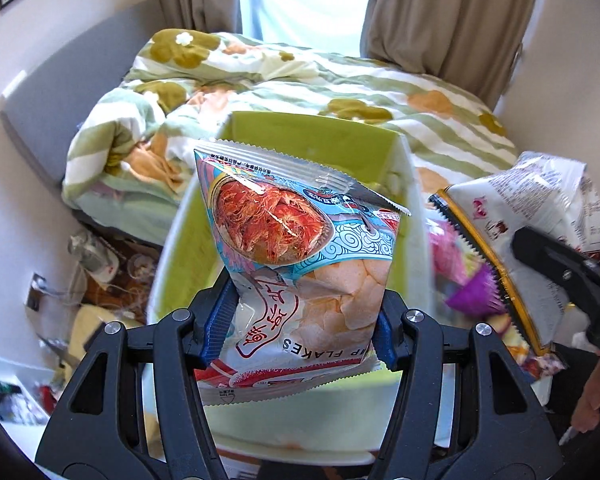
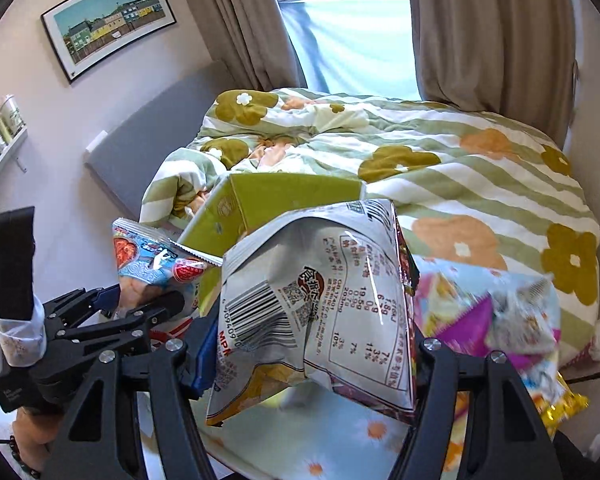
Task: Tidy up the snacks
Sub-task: 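Carry both bags over the green box and open both tools to drop them, then withdraw both tools from the box back toward the snack pile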
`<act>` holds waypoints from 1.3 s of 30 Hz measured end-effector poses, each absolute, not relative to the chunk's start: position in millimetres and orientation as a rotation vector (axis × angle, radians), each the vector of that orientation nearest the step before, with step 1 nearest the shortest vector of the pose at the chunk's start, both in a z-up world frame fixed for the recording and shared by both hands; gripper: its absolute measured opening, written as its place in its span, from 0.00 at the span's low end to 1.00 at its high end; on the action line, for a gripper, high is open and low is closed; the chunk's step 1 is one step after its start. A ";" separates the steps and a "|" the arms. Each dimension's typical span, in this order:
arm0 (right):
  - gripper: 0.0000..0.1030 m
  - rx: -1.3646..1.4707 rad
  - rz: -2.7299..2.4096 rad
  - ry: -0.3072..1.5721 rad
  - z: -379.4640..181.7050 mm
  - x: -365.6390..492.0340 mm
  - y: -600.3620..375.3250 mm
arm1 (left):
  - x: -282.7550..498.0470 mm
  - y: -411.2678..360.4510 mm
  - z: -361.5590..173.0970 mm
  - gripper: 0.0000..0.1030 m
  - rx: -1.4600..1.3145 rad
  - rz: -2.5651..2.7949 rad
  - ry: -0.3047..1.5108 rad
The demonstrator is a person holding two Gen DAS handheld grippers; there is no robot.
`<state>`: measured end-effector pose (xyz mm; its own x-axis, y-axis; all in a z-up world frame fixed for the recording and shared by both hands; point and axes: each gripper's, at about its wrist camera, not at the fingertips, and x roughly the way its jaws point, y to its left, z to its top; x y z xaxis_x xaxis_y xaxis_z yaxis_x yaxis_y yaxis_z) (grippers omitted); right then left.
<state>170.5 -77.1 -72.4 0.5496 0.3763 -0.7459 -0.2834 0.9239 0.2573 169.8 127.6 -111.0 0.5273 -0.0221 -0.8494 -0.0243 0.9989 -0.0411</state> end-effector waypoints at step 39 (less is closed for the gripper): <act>0.63 -0.062 0.140 1.054 -147.8 335.5 12.9 | 315.7 196.3 -176.4 0.99 0.032 -0.152 1.160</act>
